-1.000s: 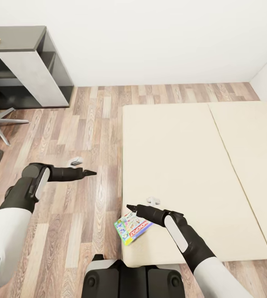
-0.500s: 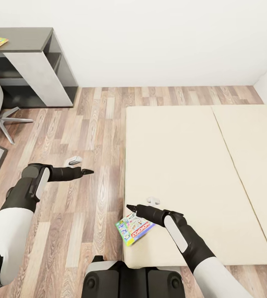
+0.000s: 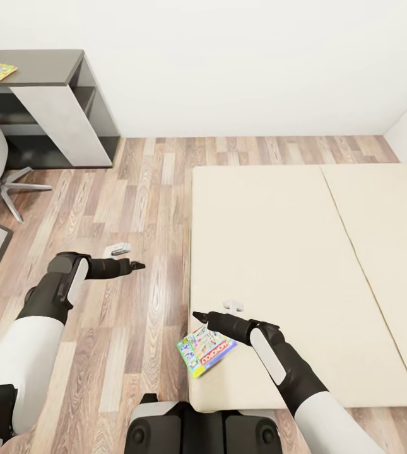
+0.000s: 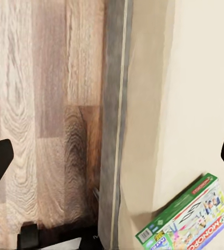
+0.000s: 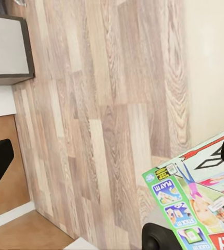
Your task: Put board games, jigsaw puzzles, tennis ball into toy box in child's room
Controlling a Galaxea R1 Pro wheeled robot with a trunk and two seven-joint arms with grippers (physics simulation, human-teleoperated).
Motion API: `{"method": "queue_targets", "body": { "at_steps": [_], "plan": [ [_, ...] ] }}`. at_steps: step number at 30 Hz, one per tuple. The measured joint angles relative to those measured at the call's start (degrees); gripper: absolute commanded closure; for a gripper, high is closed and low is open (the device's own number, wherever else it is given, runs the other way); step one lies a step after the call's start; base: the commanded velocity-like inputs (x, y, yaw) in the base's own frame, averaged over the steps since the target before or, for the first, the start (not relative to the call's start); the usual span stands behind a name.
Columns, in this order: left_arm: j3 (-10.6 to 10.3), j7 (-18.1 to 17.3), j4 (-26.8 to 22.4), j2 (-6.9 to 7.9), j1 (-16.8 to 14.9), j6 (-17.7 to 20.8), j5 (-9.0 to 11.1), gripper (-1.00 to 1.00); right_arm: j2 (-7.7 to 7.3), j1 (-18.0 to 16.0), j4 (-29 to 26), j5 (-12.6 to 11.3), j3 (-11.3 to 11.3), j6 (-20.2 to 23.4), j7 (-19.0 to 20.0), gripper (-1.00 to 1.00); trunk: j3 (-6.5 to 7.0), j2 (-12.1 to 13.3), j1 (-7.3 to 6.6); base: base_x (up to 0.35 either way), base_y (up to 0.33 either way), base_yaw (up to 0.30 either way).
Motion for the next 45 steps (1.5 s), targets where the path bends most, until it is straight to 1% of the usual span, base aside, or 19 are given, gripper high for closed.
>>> {"method": "queue_targets", "body": {
  "at_steps": [3, 6, 10, 13, 15, 16, 19, 23, 29, 36, 38, 41, 45],
  "plan": [
    [0.0, 1.63, 0.26, -0.46, 0.0, -1.19, -0.05, -1.0, -0.01, 0.0, 0.03, 0.0, -0.01, 0.0, 0.0, -1.0, 0.28, 0.0, 0.0, 0.0, 0.0, 0.0],
    [-0.04, 3.76, 1.36, -0.78, -0.04, -3.2, -0.04, -1.0, -0.02, 0.0, 0.03, 0.0, -0.01, 0.0, 0.0, -1.0, 0.57, 0.0, 0.0, 0.0, 0.0, 0.0],
    [-0.08, 7.82, 4.13, -1.61, 0.05, -4.83, 0.04, -1.0, 0.02, 0.0, 0.03, 0.0, 0.0, 0.0, 0.0, -1.0, 0.95, 0.0, 0.0, 0.0, 0.0, 0.0],
    [-0.09, 11.42, 6.05, -2.46, 0.07, -6.94, 0.07, -1.0, 0.0, 0.0, 0.02, 0.0, 0.01, 0.0, 0.0, -1.0, 1.23, 0.0, 0.0, 0.0, 0.0, 0.0],
    [-0.1, 12.82, 6.7, -2.86, 0.07, -8.02, 0.09, -1.0, -0.01, 0.0, 0.01, 0.0, 0.0, 0.0, 0.0, -1.0, 1.42, 0.0, 0.0, 0.0, 0.0, 0.0],
    [-0.1, 14.14, 7.38, -3.28, 0.08, -8.85, 0.1, -1.0, 0.0, 0.0, 0.01, 0.0, 0.01, 0.0, 0.0, -1.0, 1.52, 0.0, 0.0, 0.0, 0.0, 0.0],
    [-0.12, 16.65, 9.0, -4.02, 0.05, -9.83, 0.1, -1.0, 0.08, 0.0, 0.01, 0.03, 0.01, 0.0, 0.0, -1.0, 1.8, 0.0, 0.0, 0.0, 0.0, 0.0],
    [-0.14, 18.55, 10.52, -4.58, 0.01, -10.79, 0.12, -1.0, 0.08, 0.0, 0.0, 0.07, 0.02, 0.0, 0.0, -1.0, 2.18, 0.0, 0.0, 0.0, 0.0, 0.0],
    [-0.15, 19.42, 11.27, -5.22, -0.01, -11.75, 0.12, -1.0, -0.01, 0.0, 0.0, 0.09, -0.03, 0.0, 0.0, -1.0, 2.76, 0.0, 0.0, 0.0, 0.0, 0.0],
    [-0.16, 19.28, 11.37, -5.31, 0.01, -11.17, 0.11, -1.0, -0.1, 0.0, 0.0, 0.09, -0.06, 0.0, 0.0, -1.0, 3.42, 0.0, 0.0, 0.0, 0.0, 0.0],
    [-0.1, 19.08, 11.38, -5.25, 0.01, -10.52, 0.15, -1.0, -0.13, 0.0, 0.0, 0.07, -0.07, 0.0, 0.0, -1.0, 3.61, 0.0, 0.0, 0.0, 0.0, 0.0],
    [0.0, 18.83, 11.65, -5.15, 0.05, -8.41, 0.17, -1.0, -0.2, 0.0, 0.0, 0.06, -0.07, 0.04, 0.0, -1.0, 3.9, 0.0, 0.0, 0.0, 0.0, 0.0],
    [0.09, 18.65, 12.92, -5.13, 0.14, -7.26, 0.2, -1.0, -0.3, 0.0, 0.0, 0.01, -0.07, 0.07, 0.02, -1.0, 4.28, 0.0, 0.0, 0.0, 0.0, 0.0]
  ]
}}
